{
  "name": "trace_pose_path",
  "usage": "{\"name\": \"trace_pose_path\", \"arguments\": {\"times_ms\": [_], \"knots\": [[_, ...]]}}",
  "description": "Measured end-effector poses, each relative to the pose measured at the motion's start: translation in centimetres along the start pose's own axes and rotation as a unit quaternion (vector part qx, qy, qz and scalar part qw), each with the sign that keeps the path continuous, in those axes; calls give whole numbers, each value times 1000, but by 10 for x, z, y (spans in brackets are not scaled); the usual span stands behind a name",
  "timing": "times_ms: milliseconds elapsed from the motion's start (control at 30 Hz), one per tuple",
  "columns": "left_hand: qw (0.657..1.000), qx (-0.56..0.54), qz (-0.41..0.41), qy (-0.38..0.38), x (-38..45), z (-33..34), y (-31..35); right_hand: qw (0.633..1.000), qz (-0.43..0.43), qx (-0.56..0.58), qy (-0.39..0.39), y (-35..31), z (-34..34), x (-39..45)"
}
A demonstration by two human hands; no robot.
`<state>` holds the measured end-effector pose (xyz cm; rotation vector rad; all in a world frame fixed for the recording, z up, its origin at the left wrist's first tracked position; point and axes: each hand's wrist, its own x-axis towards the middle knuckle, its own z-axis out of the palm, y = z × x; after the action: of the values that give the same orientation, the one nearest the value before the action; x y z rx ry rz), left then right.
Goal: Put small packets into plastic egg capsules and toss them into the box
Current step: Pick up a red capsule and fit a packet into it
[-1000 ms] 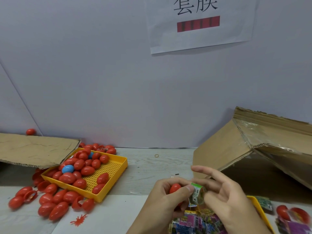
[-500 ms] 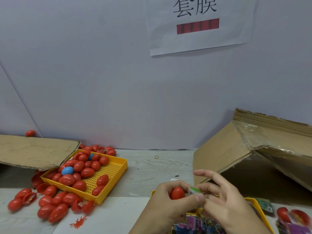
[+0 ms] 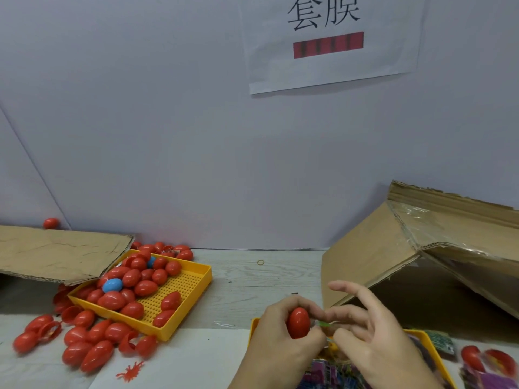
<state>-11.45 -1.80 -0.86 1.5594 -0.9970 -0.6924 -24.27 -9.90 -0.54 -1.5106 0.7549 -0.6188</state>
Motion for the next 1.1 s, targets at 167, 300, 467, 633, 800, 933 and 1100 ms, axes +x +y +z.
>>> {"name": "trace_pose_path", "arguments": {"times_ms": [167,300,467,633,800,933,1100], "knots": [[1000,7,23,-10,0,0,-2,997,17,66,-31,5,-3,5],[999,-8,33,-24,-1,0,2,990,17,135,-46,10,-5,10],[999,-12,34,-5,-1,-1,3,982,11,171,-75,10,-4,8],[999,-26,32,10,-2,-4,3,984,40,145,-97,7,-6,6],[999,-37,29,-9,-3,-3,5,981,52,155,-103,10,-10,7],[999,-35,18,0,-4,-3,4,980,23,180,-77,10,-11,7],[999,-38,20,-5,-4,-3,6,977,-4,200,-74,7,-10,6]]}}
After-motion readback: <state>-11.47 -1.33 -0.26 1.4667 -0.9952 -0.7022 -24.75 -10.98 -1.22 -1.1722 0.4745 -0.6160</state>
